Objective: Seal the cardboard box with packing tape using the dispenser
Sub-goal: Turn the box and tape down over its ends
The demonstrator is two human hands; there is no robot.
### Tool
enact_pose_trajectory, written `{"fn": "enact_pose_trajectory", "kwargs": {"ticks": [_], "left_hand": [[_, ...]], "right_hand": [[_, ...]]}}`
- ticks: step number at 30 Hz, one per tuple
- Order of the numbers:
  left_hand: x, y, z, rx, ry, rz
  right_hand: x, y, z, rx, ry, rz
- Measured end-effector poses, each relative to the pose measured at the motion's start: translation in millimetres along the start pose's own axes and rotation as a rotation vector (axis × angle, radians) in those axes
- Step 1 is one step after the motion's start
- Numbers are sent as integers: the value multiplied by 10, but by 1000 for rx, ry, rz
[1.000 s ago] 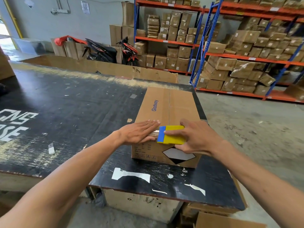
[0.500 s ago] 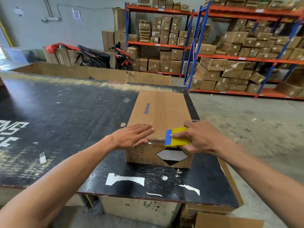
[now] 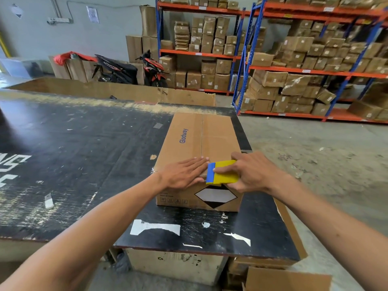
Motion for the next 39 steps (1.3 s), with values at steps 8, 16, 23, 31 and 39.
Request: {"fn": "enact_pose_trajectory", "kwargs": {"ticks": [8,16,23,31,39], "left_hand": [[10,-34,0,43,27,-7],[2,-56,-19,30,-4,6],[-23,24,110,41,25,17],[-498,370,30,36,36,-75],[-536,280,-94,94,-4,-67]], "right_hand": [[94,77,-2,-14,42,34],[467,452,-90,-101,94,39],[479,421,-58,-125,201,42],[457,489,-111,-109,184,15],[511,486,-113,-130,237,61]]}}
Point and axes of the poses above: each hand's wrist, its own x-axis away from the middle knuckle, its own z-axis out of the back of the hand, y = z × x, the point moved 7 cm from there along -x, towards the middle knuckle, and after that the axes turned 4 degrees about y, right-handed, at the moved point
